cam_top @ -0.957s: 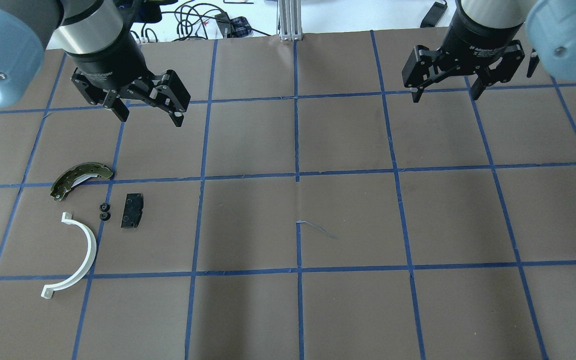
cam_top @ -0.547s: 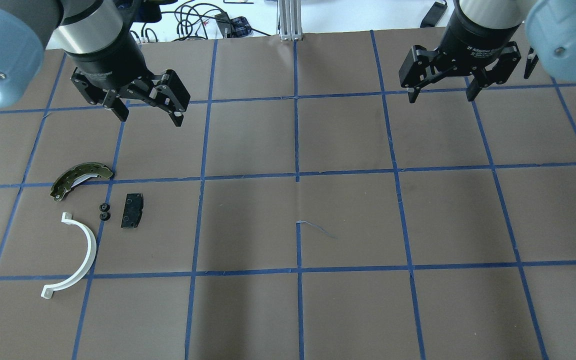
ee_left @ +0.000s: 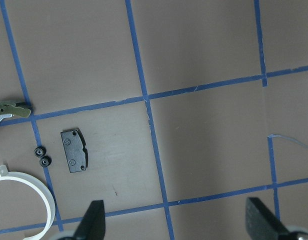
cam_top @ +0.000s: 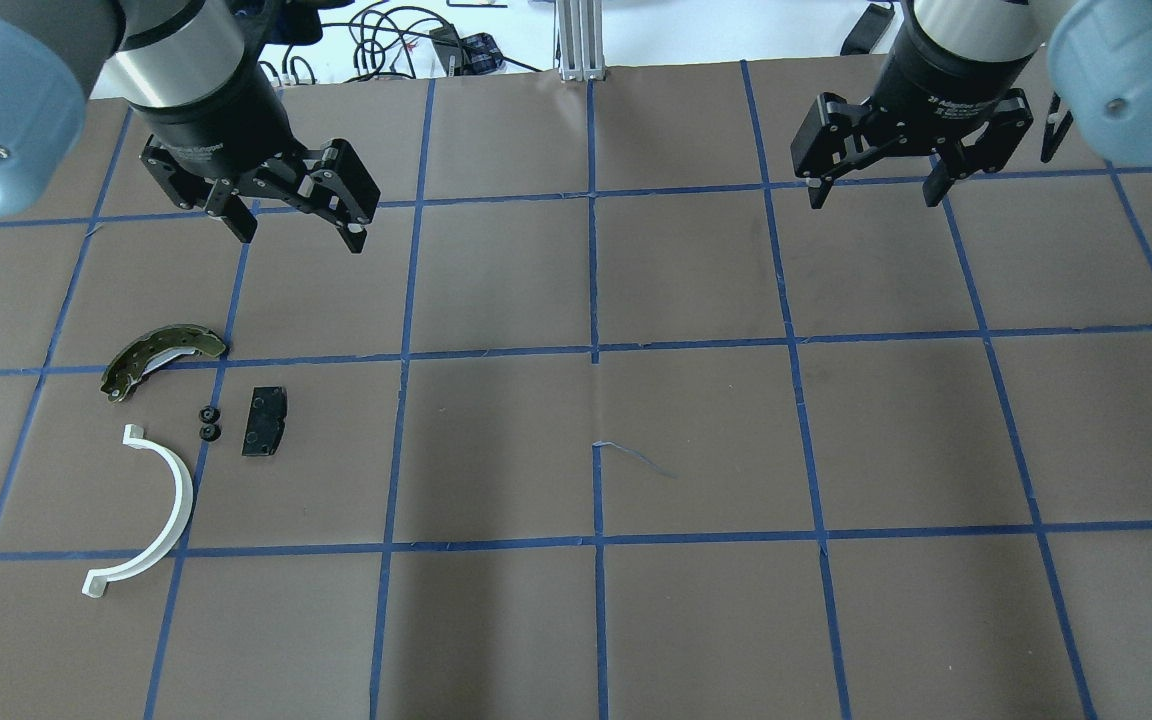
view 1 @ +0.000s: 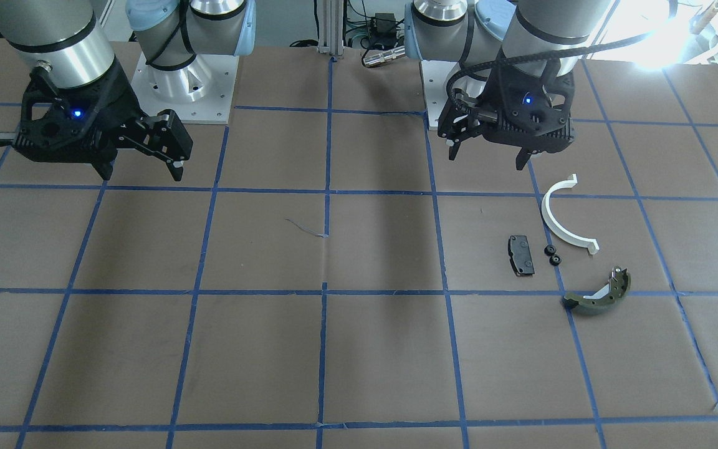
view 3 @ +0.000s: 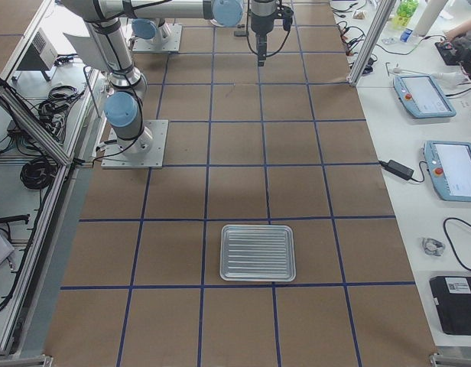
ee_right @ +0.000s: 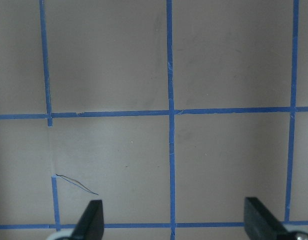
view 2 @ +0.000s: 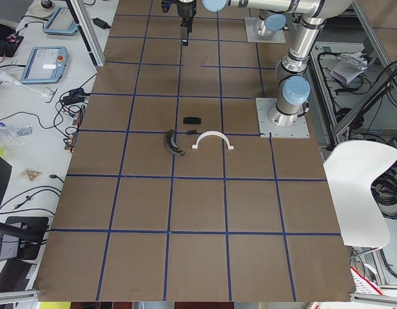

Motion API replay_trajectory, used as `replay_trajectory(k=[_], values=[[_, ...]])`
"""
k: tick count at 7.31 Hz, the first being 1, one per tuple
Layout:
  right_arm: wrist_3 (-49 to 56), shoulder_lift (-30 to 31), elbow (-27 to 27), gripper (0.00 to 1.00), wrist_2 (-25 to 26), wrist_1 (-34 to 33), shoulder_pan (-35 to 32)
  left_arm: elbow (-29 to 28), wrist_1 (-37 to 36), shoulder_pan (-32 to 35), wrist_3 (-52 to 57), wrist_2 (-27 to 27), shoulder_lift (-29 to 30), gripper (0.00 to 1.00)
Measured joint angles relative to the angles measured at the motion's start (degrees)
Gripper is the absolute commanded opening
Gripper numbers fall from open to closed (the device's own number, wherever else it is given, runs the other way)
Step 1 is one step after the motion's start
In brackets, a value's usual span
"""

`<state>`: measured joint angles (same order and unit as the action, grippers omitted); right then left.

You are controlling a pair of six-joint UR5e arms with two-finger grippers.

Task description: Place bearing gear from tray to pile

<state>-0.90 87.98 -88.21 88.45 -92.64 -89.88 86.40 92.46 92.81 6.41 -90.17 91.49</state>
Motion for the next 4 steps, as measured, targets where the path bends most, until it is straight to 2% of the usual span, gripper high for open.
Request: replay_trajectory(k=[4], values=[[0.4, 0.0, 0.0, 1.0, 0.0, 0.0, 0.0, 0.0, 0.0, 0.0, 0.1, -0.1, -0.1, 1.0]])
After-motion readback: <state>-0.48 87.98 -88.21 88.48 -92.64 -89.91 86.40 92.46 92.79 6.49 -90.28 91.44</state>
